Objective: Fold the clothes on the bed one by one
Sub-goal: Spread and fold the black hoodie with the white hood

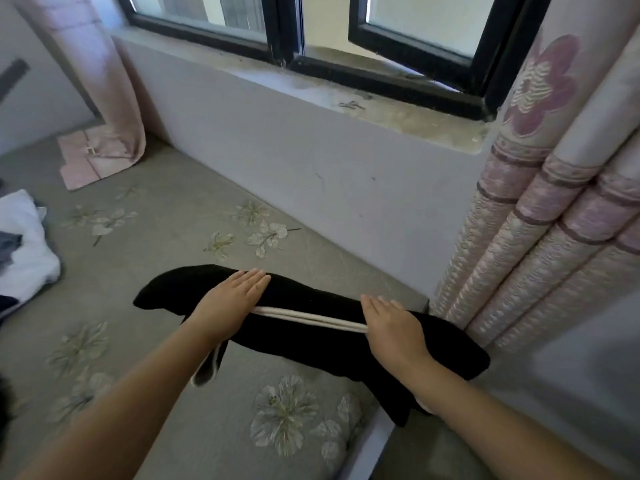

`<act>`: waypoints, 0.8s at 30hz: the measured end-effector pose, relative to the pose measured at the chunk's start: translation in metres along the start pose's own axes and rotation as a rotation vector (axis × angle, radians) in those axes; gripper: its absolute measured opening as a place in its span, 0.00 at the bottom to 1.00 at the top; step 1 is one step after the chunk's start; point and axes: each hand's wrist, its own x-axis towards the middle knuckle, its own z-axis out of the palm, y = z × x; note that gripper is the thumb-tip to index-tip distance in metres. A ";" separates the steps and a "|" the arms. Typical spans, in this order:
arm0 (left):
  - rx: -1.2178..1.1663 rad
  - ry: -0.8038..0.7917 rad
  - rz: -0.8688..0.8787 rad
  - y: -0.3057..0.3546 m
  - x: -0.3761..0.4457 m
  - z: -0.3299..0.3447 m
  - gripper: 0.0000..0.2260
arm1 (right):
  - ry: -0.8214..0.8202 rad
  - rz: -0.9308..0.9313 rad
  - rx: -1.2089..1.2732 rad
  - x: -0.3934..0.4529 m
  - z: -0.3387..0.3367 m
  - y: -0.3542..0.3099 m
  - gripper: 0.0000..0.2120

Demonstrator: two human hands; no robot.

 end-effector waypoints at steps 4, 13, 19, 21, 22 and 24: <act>-0.028 -0.041 0.051 -0.030 0.042 0.006 0.27 | -0.057 0.063 0.041 0.027 0.023 -0.001 0.27; -0.082 -0.191 0.130 -0.024 0.168 0.052 0.26 | -0.370 0.229 0.061 0.090 0.105 0.055 0.30; -0.067 -0.192 0.048 0.000 0.274 0.098 0.24 | -0.584 0.225 0.088 0.128 0.189 0.107 0.25; -0.067 -0.175 0.018 0.007 0.299 0.114 0.24 | -0.618 0.230 0.048 0.138 0.209 0.118 0.25; -0.062 -0.176 0.002 0.009 0.310 0.120 0.24 | -0.643 0.235 0.031 0.144 0.215 0.122 0.25; -0.043 -0.186 -0.018 0.013 0.328 0.129 0.23 | -0.616 0.271 0.022 0.155 0.220 0.130 0.23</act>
